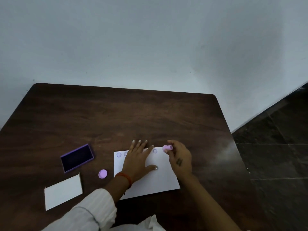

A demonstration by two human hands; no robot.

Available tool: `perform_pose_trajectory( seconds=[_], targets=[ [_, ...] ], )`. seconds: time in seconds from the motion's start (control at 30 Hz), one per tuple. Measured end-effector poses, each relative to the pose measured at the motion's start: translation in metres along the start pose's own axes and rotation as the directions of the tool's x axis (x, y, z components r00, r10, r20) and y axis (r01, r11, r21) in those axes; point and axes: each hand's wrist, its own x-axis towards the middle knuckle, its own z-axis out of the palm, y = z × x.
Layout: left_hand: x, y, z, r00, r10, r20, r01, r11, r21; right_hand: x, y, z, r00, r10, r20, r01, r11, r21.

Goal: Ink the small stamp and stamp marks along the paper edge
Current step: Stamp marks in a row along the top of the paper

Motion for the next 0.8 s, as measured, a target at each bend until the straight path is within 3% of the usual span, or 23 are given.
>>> perform_pose_trajectory(
  seconds=[0.33,0.8],
  targets=[
    [0.001,-0.005,-0.001,1.0,0.012,0.026,-0.013,1.0,0.021,0.013,0.007,0.021,0.962,-0.089,0.258,0.188,0.901,-0.391],
    [0.002,-0.006,0.0,0.999,0.017,0.029,-0.018,0.999,0.027,0.023,0.0,0.024,0.921,-0.097,0.376,0.291,0.815,-0.502]
  ],
)
